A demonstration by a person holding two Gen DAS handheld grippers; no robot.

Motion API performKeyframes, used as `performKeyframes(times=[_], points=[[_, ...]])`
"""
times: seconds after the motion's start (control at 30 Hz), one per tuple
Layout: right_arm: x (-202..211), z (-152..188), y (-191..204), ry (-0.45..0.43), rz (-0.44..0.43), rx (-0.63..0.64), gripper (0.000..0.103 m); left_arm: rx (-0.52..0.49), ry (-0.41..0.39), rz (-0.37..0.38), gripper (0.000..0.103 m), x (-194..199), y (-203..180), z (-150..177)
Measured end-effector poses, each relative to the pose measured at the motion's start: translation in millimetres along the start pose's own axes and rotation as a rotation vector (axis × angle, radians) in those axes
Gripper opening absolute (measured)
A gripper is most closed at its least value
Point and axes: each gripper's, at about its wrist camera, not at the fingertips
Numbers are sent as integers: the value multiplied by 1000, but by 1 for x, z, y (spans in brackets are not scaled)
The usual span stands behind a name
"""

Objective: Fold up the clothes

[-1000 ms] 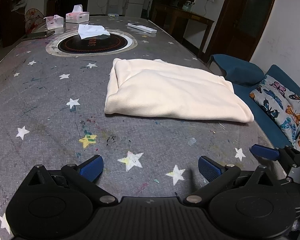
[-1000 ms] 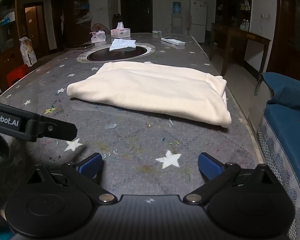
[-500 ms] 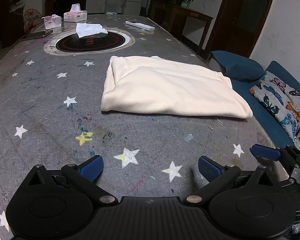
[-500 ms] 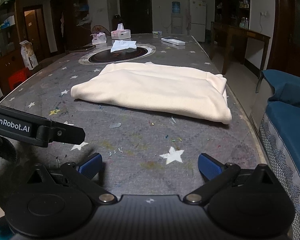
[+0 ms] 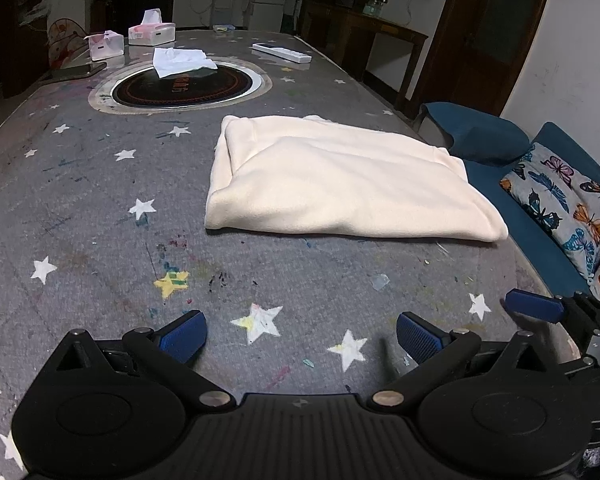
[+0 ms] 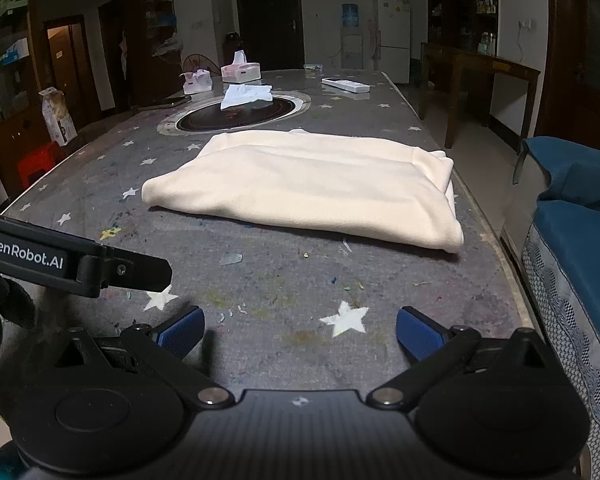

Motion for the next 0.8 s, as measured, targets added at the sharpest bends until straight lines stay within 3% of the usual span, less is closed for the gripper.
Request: performKeyframes(times=[0.8], points=[[-10, -15, -6, 2, 15, -8, 103, -15, -23, -6, 103, -8, 7, -20]])
Point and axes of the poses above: each gripper's, at about its wrist camera, not at the fingertips, and x roughly against the way its jaws point, y to its left, z to its underside, and after that the axes turned 2 degrees about -z, right-handed
